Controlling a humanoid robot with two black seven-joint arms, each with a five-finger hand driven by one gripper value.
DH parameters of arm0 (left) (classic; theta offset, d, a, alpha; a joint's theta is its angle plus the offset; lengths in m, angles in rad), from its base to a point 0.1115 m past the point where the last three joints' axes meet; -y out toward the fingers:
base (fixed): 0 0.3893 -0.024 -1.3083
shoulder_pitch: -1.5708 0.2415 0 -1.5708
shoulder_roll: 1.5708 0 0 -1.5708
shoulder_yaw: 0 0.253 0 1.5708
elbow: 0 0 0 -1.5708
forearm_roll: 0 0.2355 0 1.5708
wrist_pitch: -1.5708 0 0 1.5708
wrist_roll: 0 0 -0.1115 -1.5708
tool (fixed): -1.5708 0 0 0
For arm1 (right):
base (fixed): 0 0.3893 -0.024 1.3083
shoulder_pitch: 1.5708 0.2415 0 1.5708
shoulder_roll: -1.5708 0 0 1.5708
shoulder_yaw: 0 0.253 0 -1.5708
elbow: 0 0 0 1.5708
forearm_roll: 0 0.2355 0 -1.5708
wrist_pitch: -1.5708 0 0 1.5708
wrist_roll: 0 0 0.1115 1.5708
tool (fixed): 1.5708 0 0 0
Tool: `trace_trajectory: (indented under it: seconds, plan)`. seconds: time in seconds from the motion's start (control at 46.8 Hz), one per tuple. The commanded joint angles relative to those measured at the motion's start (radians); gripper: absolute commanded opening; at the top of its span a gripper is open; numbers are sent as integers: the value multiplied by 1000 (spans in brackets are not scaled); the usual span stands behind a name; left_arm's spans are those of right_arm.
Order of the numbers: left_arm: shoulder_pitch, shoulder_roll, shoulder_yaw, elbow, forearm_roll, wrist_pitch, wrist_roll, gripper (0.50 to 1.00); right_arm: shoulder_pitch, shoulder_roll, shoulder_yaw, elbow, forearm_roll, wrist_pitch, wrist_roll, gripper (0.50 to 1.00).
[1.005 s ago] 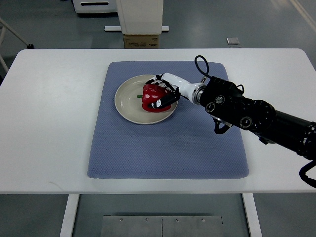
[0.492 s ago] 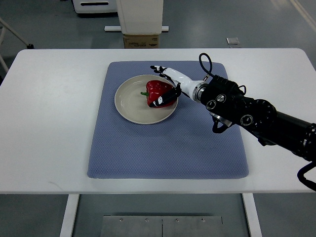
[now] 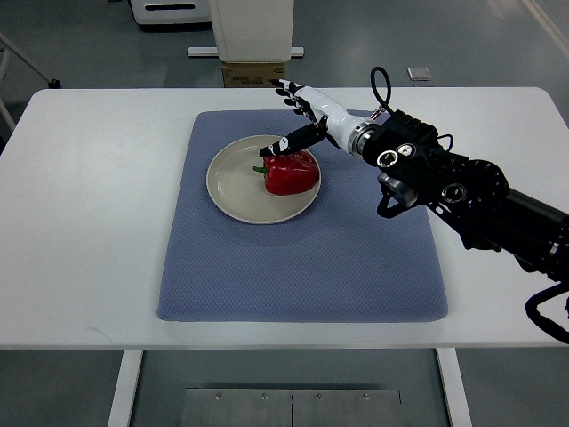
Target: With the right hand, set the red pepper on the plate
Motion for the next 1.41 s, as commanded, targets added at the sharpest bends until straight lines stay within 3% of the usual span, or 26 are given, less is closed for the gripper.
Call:
trace_trajectory:
  seconds: [0.0, 0.321, 0.684, 1.176, 1.389]
  plan:
    - [0, 0, 0, 0, 0, 0, 0, 1000, -17, -49, 19, 7, 1, 2, 0, 995]
    - [0, 0, 0, 0, 0, 0, 0, 1000, -143, -201, 200, 56, 4, 11, -8, 995]
    - [0, 0, 0, 0, 0, 0, 0, 1000, -266, -248, 384, 73, -10, 33, -54, 995]
    - [0, 0, 0, 0, 0, 0, -2, 1000, -385, -172, 654, 82, -5, 48, -65, 995]
    - [0, 0, 0, 0, 0, 0, 0, 1000, -428, -149, 685, 88, 15, 51, -2, 1000]
